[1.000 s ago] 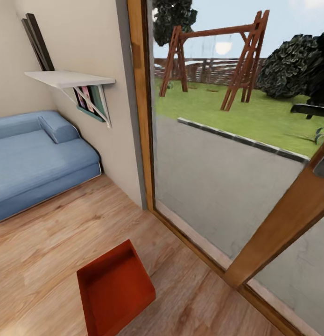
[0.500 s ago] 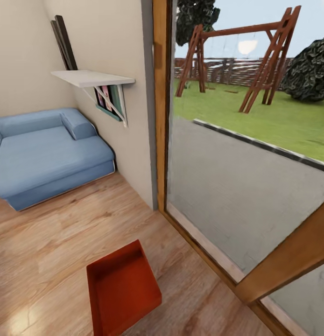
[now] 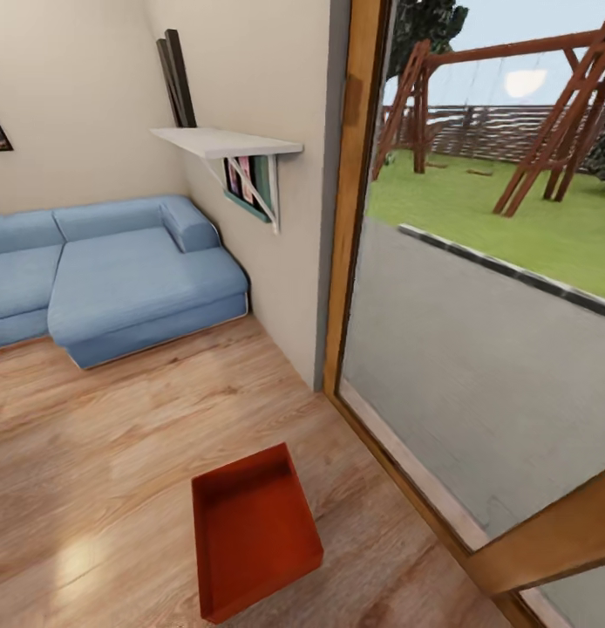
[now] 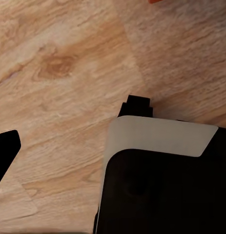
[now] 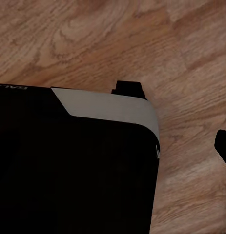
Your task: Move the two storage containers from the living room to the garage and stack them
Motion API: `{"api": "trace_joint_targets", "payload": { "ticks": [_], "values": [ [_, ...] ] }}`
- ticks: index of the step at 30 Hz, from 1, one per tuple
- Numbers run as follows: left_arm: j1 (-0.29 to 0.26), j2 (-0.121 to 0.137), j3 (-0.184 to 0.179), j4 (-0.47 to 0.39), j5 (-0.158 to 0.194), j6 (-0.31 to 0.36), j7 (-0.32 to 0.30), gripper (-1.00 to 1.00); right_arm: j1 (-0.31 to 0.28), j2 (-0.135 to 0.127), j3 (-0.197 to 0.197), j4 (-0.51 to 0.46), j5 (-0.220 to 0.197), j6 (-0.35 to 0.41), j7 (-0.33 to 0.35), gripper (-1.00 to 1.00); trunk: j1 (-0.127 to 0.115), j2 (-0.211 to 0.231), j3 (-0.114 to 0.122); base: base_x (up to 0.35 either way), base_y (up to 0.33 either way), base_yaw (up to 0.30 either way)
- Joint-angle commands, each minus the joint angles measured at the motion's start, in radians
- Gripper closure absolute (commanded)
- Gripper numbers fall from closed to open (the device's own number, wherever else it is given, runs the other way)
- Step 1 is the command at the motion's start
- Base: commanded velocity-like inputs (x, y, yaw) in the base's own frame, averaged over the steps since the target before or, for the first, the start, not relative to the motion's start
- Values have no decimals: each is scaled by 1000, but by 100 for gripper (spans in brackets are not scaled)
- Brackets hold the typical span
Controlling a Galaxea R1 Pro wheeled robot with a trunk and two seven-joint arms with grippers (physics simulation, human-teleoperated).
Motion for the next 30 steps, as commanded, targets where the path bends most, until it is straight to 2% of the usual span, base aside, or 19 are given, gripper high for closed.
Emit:
{"api": "trace_joint_targets", "payload": {
  "ticks": [1, 25, 30],
  "values": [
    [-1, 0, 0, 0, 10, 3, 3, -100, -1, 1, 8, 3, -9, -5, -1, -100, 0, 0, -1, 0, 0, 269],
    [-1, -2, 0, -1, 10, 1, 3, -100, -1, 1, 8, 3, -9, -5, -1, -100, 0, 0, -13, 0, 0, 269],
    [-1, 0, 0, -1, 10, 1, 3, -100, -1, 1, 8, 3, -9, -7, -1, -100, 0, 0, -14, 111, -58, 63]
  ]
}}
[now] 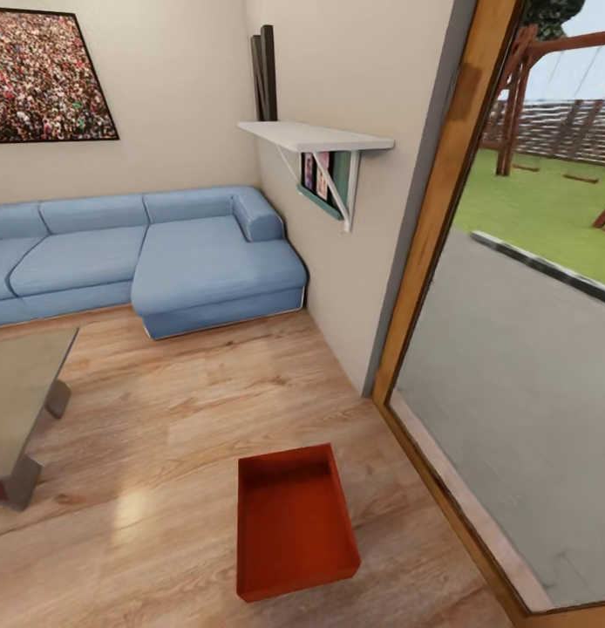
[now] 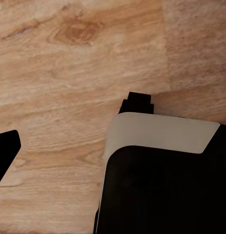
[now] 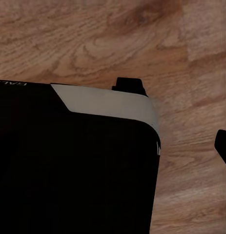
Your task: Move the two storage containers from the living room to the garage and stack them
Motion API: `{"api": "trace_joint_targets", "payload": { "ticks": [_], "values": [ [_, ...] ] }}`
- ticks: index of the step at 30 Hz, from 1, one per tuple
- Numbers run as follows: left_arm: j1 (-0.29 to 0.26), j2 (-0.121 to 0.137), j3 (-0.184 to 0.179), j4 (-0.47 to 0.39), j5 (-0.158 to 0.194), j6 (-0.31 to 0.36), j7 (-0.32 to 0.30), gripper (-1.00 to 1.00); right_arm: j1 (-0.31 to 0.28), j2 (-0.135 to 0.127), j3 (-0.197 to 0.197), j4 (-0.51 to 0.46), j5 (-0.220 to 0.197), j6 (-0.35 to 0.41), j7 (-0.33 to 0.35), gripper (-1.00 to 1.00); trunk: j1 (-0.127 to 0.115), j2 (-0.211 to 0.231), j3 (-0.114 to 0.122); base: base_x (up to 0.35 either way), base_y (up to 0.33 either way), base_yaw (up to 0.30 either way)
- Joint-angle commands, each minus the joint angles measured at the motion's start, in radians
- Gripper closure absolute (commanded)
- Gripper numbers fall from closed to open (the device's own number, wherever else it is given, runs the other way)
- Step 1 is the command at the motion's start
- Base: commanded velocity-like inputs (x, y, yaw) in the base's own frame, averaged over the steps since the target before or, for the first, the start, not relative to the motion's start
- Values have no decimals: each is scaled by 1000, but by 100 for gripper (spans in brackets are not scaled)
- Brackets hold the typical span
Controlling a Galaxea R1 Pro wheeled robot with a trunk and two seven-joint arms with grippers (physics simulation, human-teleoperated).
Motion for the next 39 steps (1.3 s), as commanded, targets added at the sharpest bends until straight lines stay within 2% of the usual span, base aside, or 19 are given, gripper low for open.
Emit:
{"api": "trace_joint_targets", "payload": {
  "ticks": [1, 11, 17, 39],
  "values": [
    [0, 0, 0, 0, 10, 3, 3, -100, -1, 1, 8, 3, -9, -5, -1, -100, 0, 0, -1, 217, -167, 8],
    [0, 0, 0, 0, 10, 2, 3, -100, -1, 1, 8, 3, -9, -4, -1, -100, 0, 0, -1, 238, -199, 1],
    [0, 0, 0, 0, 10, 3, 3, -100, -1, 1, 8, 3, -8, -3, -1, -100, 0, 0, -1, 79, -52, 26],
    [0, -1, 0, 0, 10, 2, 3, -100, -1, 1, 8, 3, -6, -4, -1, -100, 0, 0, -13, 1, -1, 242]
  ]
}}
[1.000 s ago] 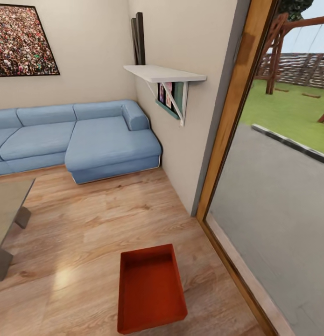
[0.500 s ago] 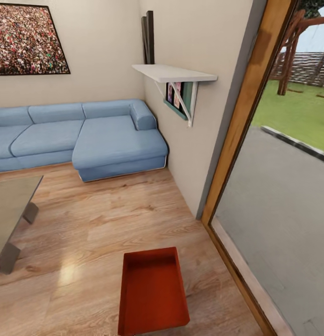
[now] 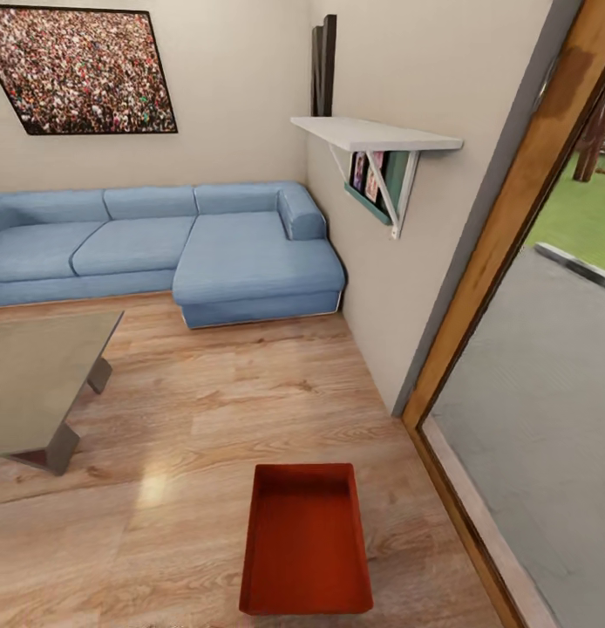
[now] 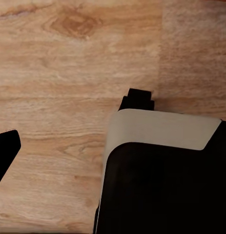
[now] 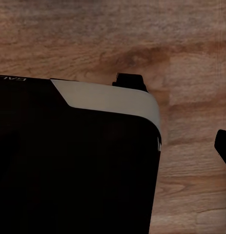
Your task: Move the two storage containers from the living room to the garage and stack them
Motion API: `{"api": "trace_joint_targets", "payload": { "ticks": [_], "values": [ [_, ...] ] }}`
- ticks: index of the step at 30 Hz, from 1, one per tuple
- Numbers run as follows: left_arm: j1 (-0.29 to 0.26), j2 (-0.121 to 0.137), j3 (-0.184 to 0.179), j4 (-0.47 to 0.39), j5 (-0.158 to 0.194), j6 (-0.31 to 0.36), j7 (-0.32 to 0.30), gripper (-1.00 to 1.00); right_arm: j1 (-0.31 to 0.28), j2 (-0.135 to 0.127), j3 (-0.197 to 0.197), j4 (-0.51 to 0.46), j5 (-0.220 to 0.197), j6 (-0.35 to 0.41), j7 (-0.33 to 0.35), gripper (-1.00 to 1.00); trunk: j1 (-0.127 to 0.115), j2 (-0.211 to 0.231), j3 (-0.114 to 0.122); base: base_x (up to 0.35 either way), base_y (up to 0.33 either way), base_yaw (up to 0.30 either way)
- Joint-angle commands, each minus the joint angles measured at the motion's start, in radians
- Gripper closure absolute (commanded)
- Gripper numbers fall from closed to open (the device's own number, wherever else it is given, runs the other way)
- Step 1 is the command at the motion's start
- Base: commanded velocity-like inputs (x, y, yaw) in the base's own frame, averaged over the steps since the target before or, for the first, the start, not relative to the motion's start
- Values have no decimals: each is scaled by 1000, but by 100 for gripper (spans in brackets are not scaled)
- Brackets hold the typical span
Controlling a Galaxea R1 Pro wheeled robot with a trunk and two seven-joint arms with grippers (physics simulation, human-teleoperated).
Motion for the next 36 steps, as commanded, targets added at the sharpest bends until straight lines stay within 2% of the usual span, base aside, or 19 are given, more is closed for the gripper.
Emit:
{"api": "trace_joint_targets", "payload": {
  "ticks": [1, 7, 13, 23, 36],
  "values": [
    [-1, 0, 0, 0, 10, 3, 3, -100, -1, 1, 8, 3, -9, -5, -1, -100, 0, 0, -1, 0, 0, 251],
    [-1, -1, 0, 0, 10, 3, 3, -100, -1, 1, 8, 3, -9, -6, -1, -100, 0, 0, -4, 0, 0, 248],
    [-1, -2, 0, 0, 10, 3, 3, -100, -1, 1, 8, 3, -10, -6, -1, -100, 0, 0, -5, 0, 0, 49],
    [-1, -2, 0, 0, 10, 3, 3, -100, -1, 1, 8, 3, -14, -6, -1, -100, 0, 0, -5, 0, 0, -146],
    [-1, -3, 0, 0, 10, 3, 3, -100, -1, 1, 8, 3, -14, -6, -1, -100, 0, 0, -5, 0, 0, -21]
  ]
}}
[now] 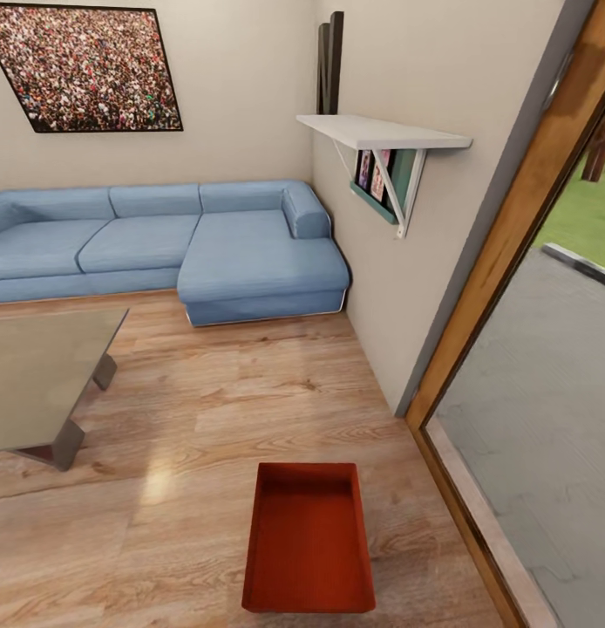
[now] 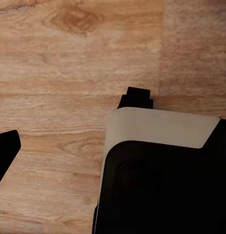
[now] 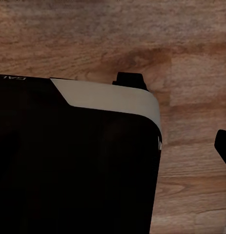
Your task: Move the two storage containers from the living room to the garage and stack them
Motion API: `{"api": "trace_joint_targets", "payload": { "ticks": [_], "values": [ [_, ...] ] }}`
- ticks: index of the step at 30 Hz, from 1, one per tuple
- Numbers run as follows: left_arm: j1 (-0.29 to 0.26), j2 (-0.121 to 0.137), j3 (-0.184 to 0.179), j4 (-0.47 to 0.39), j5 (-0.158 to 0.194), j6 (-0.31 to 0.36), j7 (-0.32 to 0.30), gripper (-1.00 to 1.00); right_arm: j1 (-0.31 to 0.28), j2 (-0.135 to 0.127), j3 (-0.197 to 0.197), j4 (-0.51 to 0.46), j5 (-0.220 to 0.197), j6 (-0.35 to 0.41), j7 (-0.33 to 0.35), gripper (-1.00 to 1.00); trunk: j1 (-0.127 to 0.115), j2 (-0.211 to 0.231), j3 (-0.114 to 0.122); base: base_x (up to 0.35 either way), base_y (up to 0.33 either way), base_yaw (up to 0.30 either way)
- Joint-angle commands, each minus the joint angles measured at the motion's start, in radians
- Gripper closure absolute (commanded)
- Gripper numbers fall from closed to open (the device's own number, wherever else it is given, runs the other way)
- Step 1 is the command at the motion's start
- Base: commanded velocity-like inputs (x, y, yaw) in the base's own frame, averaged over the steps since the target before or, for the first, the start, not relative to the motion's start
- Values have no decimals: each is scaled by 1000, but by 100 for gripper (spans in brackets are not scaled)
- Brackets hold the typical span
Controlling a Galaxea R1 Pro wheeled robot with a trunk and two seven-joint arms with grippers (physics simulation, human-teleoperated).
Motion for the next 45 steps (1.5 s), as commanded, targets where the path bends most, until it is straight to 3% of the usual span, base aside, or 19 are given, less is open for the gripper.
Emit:
{"api": "trace_joint_targets", "payload": {
  "ticks": [1, 23, 45],
  "values": [
    [0, 0, 0, 0, 10, 2, 3, -100, -1, 1, 8, 3, -9, -5, -1, -100, 0, 0, -1, 0, 0, -42],
    [0, 1, 0, 0, 10, 3, 3, -100, 0, 1, 8, 3, -7, 2, -1, -100, 0, 0, -2, 0, 0, -3],
    [0, 3, -1, 0, 4, 1, 1, -100, -1, 1, 9, 3, -4, -6, -1, -100, 0, 0, -36, 0, 0, 0]
  ]
}}
